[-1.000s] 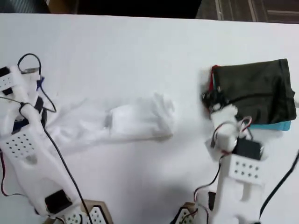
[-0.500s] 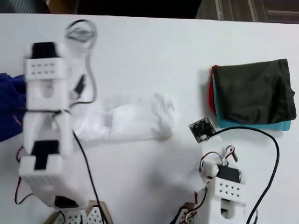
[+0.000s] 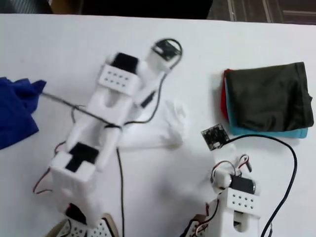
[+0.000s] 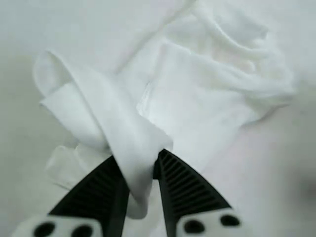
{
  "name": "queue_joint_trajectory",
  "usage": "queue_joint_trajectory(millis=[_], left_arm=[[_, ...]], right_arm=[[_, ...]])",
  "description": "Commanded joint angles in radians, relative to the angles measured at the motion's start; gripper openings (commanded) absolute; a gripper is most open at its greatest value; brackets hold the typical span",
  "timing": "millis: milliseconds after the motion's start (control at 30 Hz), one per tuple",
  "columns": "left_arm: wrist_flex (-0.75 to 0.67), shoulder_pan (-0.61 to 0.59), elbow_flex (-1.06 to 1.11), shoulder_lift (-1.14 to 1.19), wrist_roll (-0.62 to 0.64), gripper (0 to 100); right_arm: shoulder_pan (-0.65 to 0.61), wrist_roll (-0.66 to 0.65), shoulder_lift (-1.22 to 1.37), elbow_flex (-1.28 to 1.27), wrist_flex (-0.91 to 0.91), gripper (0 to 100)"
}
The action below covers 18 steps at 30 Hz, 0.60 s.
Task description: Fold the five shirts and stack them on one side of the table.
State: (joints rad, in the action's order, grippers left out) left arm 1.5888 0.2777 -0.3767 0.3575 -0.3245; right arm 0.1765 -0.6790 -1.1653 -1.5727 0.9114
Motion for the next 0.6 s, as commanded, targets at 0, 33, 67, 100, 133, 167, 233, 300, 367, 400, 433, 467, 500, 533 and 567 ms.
queue_joint_trajectory(millis=[0, 33, 67, 100, 133, 167, 233, 300, 367, 400, 433, 467, 500, 533, 567], left_arm=[[-0.021, 0.061, -0.042, 0.006, 0.006, 3], [-0.025, 0.071, -0.044, 0.006, 0.006, 3], [-0.029, 0.077, -0.044, 0.006, 0.006, 3], [-0.035, 0.077, -0.044, 0.011, 0.006, 3], [-0.041, 0.077, -0.042, 0.014, 0.006, 3], [-0.043, 0.074, -0.042, 0.014, 0.006, 3], [-0.044, 0.071, -0.042, 0.014, 0.006, 3], [-0.044, 0.078, -0.044, 0.008, 0.005, 3], [-0.046, 0.092, -0.056, 0.006, 0.005, 3], [-0.043, 0.103, -0.076, 0.008, 0.005, 3], [-0.041, 0.112, -0.101, 0.008, 0.006, 3], [-0.043, 0.126, -0.128, 0.008, 0.006, 3], [-0.043, 0.14, -0.162, 0.014, 0.006, 3], [-0.041, 0.152, -0.188, 0.017, 0.006, 3], [-0.043, 0.166, -0.203, 0.018, 0.006, 3]], right_arm=[[0.007, 0.008, -0.024, 0.005, -0.015, 31.9], [0.007, 0.008, -0.024, 0.005, -0.015, 31.9], [0.007, 0.008, -0.024, 0.005, -0.015, 31.9], [0.007, 0.008, -0.024, 0.005, -0.015, 31.9], [0.007, 0.008, -0.024, 0.005, -0.015, 31.9], [0.007, 0.008, -0.024, 0.005, -0.015, 31.9], [0.007, 0.008, -0.024, 0.005, -0.015, 31.9], [0.007, 0.008, -0.024, 0.005, -0.015, 31.9], [0.007, 0.008, -0.024, 0.005, -0.015, 31.9], [0.007, 0.008, -0.024, 0.005, -0.015, 31.9], [0.007, 0.008, -0.024, 0.005, -0.015, 31.9], [0.007, 0.008, -0.024, 0.005, -0.015, 31.9], [0.007, 0.008, -0.024, 0.005, -0.015, 31.9], [0.007, 0.008, -0.024, 0.005, -0.015, 31.9], [0.007, 0.008, -0.024, 0.005, -0.015, 31.9]])
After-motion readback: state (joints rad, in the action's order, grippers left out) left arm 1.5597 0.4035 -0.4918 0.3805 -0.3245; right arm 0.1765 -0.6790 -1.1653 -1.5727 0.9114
